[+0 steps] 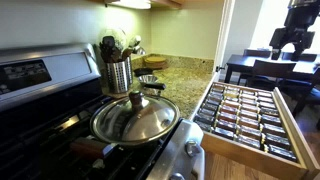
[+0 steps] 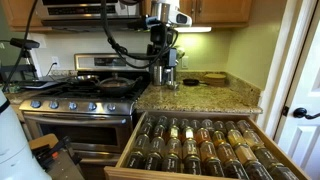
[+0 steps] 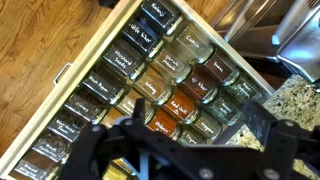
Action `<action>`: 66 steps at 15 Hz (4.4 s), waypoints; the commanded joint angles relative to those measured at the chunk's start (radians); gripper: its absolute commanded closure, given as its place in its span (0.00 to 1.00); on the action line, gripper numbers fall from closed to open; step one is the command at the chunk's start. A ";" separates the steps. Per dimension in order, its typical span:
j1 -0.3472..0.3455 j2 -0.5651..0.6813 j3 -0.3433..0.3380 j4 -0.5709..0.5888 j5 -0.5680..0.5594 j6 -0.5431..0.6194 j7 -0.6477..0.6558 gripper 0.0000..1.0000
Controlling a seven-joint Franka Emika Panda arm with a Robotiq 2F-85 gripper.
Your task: Close the drawer
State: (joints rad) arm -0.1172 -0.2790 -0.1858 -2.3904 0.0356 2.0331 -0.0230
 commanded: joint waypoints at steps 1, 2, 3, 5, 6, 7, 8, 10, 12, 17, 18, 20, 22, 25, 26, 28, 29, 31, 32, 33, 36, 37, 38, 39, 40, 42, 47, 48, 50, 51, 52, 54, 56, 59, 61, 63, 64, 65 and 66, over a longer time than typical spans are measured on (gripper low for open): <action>-0.012 0.001 0.011 0.001 0.003 -0.002 -0.003 0.00; -0.012 0.001 0.011 0.001 0.003 -0.002 -0.003 0.00; -0.012 0.001 0.011 0.001 0.003 -0.002 -0.003 0.00; -0.012 0.001 0.011 0.001 0.003 -0.002 -0.003 0.00; -0.012 0.001 0.011 0.001 0.003 -0.002 -0.003 0.00; -0.012 0.001 0.011 0.001 0.003 -0.002 -0.003 0.00; -0.012 0.001 0.011 0.001 0.003 -0.002 -0.003 0.00; -0.016 -0.004 0.007 -0.009 0.005 0.035 -0.004 0.00; -0.027 0.009 -0.006 -0.014 -0.005 0.078 -0.029 0.00; -0.090 0.086 -0.094 -0.016 0.028 0.226 -0.113 0.00; -0.102 0.119 -0.110 -0.006 0.037 0.246 -0.120 0.00; -0.120 0.187 -0.145 0.016 0.086 0.272 -0.150 0.00; -0.136 0.254 -0.167 0.034 0.163 0.312 -0.197 0.00; -0.164 0.344 -0.169 0.075 0.254 0.330 -0.259 0.00; -0.173 0.373 -0.163 0.096 0.256 0.309 -0.272 0.00; -0.180 0.346 -0.150 0.067 0.224 0.312 -0.243 0.00; -0.184 0.371 -0.146 0.082 0.225 0.310 -0.246 0.00; -0.186 0.398 -0.141 0.100 0.225 0.309 -0.246 0.00; -0.186 0.401 -0.139 0.103 0.225 0.309 -0.246 0.00; -0.186 0.401 -0.139 0.105 0.225 0.307 -0.246 0.00; -0.195 0.424 -0.127 0.089 0.288 0.389 -0.276 0.00; -0.201 0.444 -0.123 0.095 0.316 0.402 -0.282 0.00; -0.211 0.470 -0.120 0.101 0.351 0.418 -0.289 0.00; -0.224 0.492 -0.114 0.106 0.380 0.426 -0.297 0.00; -0.239 0.518 -0.110 0.116 0.402 0.419 -0.297 0.00; -0.267 0.567 -0.104 0.130 0.424 0.417 -0.295 0.00; -0.309 0.675 -0.111 0.183 0.375 0.405 -0.214 0.00; -0.313 0.693 -0.114 0.194 0.363 0.403 -0.195 0.00; -0.328 0.726 -0.107 0.217 0.364 0.407 -0.181 0.00; -0.335 0.740 -0.104 0.227 0.367 0.409 -0.182 0.00; -0.337 0.755 -0.105 0.237 0.361 0.410 -0.172 0.04; -0.354 0.772 -0.096 0.251 0.374 0.412 -0.178 0.28; -0.388 0.772 -0.072 0.258 0.410 0.417 -0.216 0.36; -0.411 0.781 -0.062 0.268 0.412 0.433 -0.214 0.58; -0.422 0.785 -0.062 0.266 0.407 0.459 -0.211 0.71; -0.432 0.793 -0.061 0.266 0.408 0.480 -0.204 0.85; -0.437 0.803 -0.059 0.272 0.410 0.485 -0.199 0.90; -0.438 0.810 -0.061 0.276 0.404 0.487 -0.191 0.96; -0.435 0.821 -0.064 0.278 0.396 0.494 -0.182 0.97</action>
State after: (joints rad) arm -0.5309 0.5167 -0.2665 -2.1234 0.4300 2.4966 -0.2269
